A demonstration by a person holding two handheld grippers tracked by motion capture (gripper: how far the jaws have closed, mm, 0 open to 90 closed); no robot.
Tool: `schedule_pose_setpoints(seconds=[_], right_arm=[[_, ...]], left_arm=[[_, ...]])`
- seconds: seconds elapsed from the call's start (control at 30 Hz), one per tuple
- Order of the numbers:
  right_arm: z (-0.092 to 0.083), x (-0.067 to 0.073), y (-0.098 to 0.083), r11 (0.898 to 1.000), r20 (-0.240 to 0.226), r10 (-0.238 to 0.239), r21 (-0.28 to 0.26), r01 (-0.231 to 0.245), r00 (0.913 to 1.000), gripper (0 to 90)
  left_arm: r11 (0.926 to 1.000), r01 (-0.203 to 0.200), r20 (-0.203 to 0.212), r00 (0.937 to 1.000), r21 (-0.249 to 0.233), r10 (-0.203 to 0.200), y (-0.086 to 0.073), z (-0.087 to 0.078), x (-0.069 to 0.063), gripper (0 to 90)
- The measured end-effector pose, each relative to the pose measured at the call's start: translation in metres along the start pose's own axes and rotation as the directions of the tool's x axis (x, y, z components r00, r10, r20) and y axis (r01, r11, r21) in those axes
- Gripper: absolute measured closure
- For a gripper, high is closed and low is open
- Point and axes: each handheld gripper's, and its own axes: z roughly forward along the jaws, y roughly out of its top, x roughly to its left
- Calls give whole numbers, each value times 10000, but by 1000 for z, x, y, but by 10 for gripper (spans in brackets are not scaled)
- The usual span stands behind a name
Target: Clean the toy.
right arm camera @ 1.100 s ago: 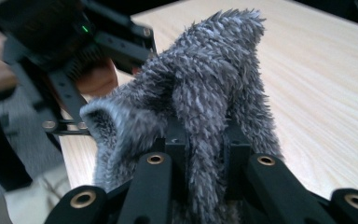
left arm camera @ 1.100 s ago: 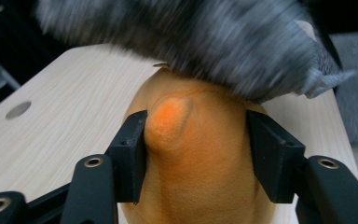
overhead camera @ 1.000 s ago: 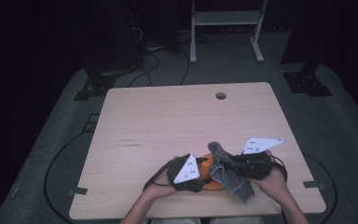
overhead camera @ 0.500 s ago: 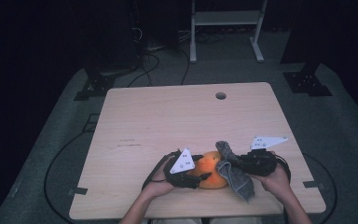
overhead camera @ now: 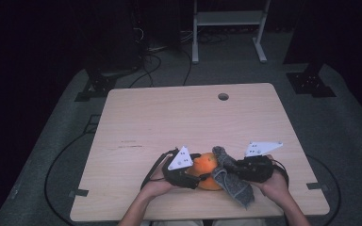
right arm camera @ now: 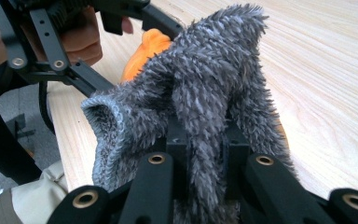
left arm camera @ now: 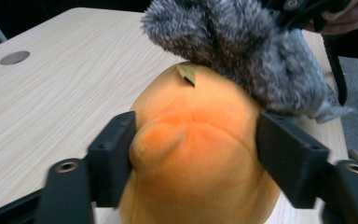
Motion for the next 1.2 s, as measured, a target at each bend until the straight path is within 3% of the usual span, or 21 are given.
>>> schedule_pose_setpoints(seconds=[0.1,0.17,0.27,0.33,0.43,0.5,0.6,0.73,0.8,0.9,1.0,1.07,1.2], right_arm=[[-2,-11,-6,9991,-106,374,-174,-376,9992,772],[-4,-20,-12,9984,387,563,1,-564,9977,773],[-7,-31,-22,9946,773,1006,185,-1024,9919,774],[-10,-33,-23,9881,425,1510,-362,-1495,9876,775],[-8,-25,-14,9866,6,1375,-883,-1370,9905,774],[-2,-20,-12,9906,104,1137,-773,-1126,9935,773],[2,-25,-17,9854,-250,1479,-810,-1494,9887,772],[4,-32,-29,9817,-80,1817,-561,-1818,9833,773],[1,-36,-30,9838,354,1773,-329,-1761,9835,774],[-3,-39,-30,9793,439,1965,-573,-1939,9795,772],[-3,-32,-23,9834,402,1635,-861,-1596,9857,771],[1,-32,-23,9863,447,1551,-635,-1521,9869,771],[5,-39,-31,9835,749,1806,-140,-1801,9807,772]], left_arm=[[10000,-1,0,10000,-13,1,-3,-1,2,345],[9999,119,-3,9999,-12,-119,-5,-2,5,348],[9997,236,63,9997,93,-236,-9,-4,8,348],[9990,376,34,9993,244,-377,-11,-6,11,349],[9988,380,167,9991,322,-386,-13,-9,13,349],[9987,262,307,9991,443,-276,-15,-11,14,349],[9987,306,452,9984,419,-325,-17,-12,14,348],[9986,363,474,9982,394,-381,-18,-11,13,347],[9985,317,516,9981,443,-340,-18,-13,14,344],[9982,389,507,9979,462,-412,-19,-13,14,339],[9981,317,587,9977,535,-348,-18,-12,15,337],[9980,325,645,9973,547,-360,-19,-14,16,337],[9976,338,709,9968,603,-381,-20,-16,17,335]])
